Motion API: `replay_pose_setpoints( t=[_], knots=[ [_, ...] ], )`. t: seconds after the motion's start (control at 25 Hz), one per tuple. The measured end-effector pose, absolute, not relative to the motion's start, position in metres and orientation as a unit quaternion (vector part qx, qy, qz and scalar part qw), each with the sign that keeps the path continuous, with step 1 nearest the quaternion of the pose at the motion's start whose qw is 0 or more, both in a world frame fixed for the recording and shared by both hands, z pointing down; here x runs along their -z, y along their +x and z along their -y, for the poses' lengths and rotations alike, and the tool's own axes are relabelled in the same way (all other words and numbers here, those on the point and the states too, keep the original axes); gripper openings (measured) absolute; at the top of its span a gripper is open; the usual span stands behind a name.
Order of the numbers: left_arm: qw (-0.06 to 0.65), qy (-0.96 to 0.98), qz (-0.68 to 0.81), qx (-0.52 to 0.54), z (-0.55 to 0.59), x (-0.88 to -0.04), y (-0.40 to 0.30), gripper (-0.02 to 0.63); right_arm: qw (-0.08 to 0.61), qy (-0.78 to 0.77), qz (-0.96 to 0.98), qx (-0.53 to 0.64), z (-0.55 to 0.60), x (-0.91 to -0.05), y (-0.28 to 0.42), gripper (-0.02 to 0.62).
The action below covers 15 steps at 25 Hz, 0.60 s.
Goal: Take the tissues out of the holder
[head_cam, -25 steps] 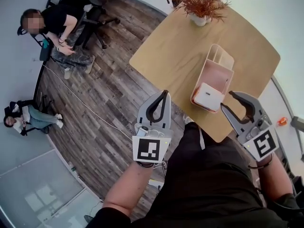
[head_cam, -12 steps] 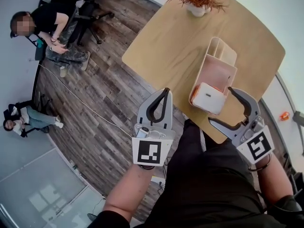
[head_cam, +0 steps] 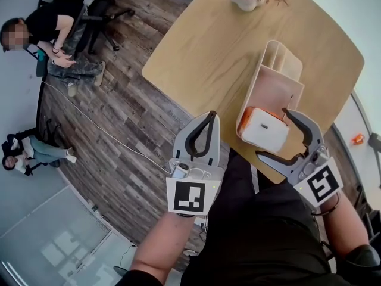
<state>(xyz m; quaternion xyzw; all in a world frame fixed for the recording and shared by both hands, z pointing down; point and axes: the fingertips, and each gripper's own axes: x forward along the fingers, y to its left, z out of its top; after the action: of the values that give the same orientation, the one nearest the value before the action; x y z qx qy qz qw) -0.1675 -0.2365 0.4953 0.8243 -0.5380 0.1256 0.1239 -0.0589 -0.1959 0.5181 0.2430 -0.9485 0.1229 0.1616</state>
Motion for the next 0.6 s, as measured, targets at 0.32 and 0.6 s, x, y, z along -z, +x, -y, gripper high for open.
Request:
replay_pose_setpoints(
  t=[0.32,0.6],
  knots=[
    [0.135,0.821,0.536,-0.141,0.24,-0.517,-0.175,0.005,0.187,0.237,0.945,-0.126,0.2,-0.538,-0.067,0.42],
    [0.14,0.816,0.542,-0.143,0.237,-0.526,-0.179,0.005,0.198,0.235,0.942,-0.132,0.202,-0.543,-0.063,0.388]
  ],
)
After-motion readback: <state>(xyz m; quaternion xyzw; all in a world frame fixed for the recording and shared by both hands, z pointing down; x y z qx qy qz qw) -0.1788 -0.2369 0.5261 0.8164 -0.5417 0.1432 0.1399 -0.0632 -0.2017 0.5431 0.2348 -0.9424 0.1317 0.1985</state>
